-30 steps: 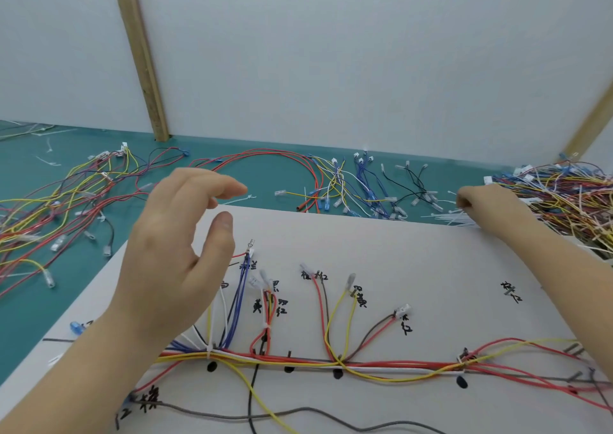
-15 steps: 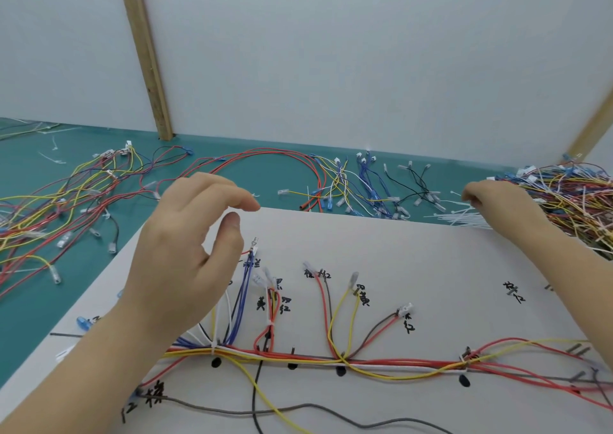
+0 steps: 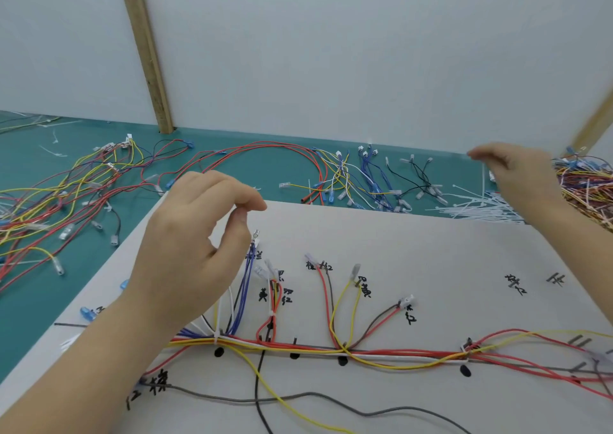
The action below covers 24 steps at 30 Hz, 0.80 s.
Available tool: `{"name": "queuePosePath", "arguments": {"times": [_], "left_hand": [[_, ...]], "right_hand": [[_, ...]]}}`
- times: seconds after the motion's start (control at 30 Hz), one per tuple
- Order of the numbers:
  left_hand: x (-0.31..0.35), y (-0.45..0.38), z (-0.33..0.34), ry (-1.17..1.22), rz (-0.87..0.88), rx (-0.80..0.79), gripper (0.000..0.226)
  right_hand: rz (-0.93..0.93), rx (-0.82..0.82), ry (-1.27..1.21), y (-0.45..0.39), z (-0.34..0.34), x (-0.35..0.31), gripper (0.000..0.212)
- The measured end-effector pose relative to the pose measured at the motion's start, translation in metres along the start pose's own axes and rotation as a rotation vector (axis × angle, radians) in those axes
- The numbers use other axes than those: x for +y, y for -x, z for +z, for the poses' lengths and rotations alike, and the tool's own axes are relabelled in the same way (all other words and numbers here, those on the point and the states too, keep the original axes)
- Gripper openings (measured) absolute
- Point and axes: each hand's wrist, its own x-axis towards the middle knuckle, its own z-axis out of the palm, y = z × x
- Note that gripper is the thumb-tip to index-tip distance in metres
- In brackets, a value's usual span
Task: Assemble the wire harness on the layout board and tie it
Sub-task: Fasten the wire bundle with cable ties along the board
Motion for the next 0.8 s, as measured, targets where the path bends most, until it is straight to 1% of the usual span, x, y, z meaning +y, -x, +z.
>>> {"name": "queuePosePath", "arguments": {"times": [0.1, 0.17, 0.2, 0.27, 0.3, 0.37, 0.43, 0.47, 0.5, 0.53, 0.6, 0.63, 0.67, 0.73, 0.8], "left_hand": [[0.001, 0.001, 0.001, -0.009, 0.018, -0.034, 0.025], [0.002, 0.001, 0.001, -0.015, 0.023, -0.049, 0.025], [0.002, 0.001, 0.0, -0.012, 0.017, -0.051, 0.025], [0.003, 0.0, -0.002, 0.007, 0.001, -0.05, 0.025], [0.004, 0.0, -0.003, 0.018, -0.003, -0.045, 0.025], [0.011, -0.001, -0.006, 0.037, 0.006, -0.027, 0.023], [0.024, -0.003, -0.01, 0.066, 0.029, -0.003, 0.018], [0.031, -0.004, -0.013, 0.084, 0.043, -0.012, 0.015], [0.037, -0.005, -0.016, 0.096, 0.064, -0.057, 0.015], [0.04, -0.004, -0.019, 0.096, 0.086, -0.138, 0.015], [0.04, 0.005, -0.022, 0.062, 0.103, -0.349, 0.02], [0.038, 0.012, -0.023, 0.027, 0.102, -0.439, 0.021], [0.036, 0.019, -0.022, -0.02, 0.104, -0.504, 0.018], [0.035, 0.029, -0.018, -0.103, 0.063, -0.613, 0.011], [0.029, 0.041, -0.011, -0.159, -0.009, -0.68, 0.016]], "right_hand": [[-0.015, 0.039, -0.269, -0.001, -0.017, -0.032, 0.028], [-0.059, 0.048, -0.426, 0.007, -0.031, -0.064, 0.03], [-0.086, 0.041, -0.462, 0.013, -0.038, -0.081, 0.028], [-0.118, 0.001, -0.51, 0.028, -0.048, -0.114, 0.018], [-0.128, -0.037, -0.521, 0.036, -0.051, -0.128, 0.013], [-0.141, -0.134, -0.534, 0.052, -0.053, -0.154, 0.016], [-0.163, -0.275, -0.536, 0.062, -0.052, -0.175, 0.019], [-0.184, -0.371, -0.516, 0.065, -0.05, -0.183, 0.019], [-0.207, -0.486, -0.481, 0.067, -0.047, -0.189, 0.019], [-0.222, -0.614, -0.442, 0.069, -0.042, -0.194, 0.02], [-0.252, -0.85, -0.362, 0.075, -0.032, -0.201, 0.026], [-0.269, -0.929, -0.324, 0.078, -0.026, -0.203, 0.026], [-0.287, -0.976, -0.284, 0.082, -0.019, -0.206, 0.024], [-0.34, -0.999, -0.184, 0.086, -0.007, -0.213, 0.012], [-0.384, -1.006, -0.103, 0.088, 0.002, -0.217, 0.013]]}}
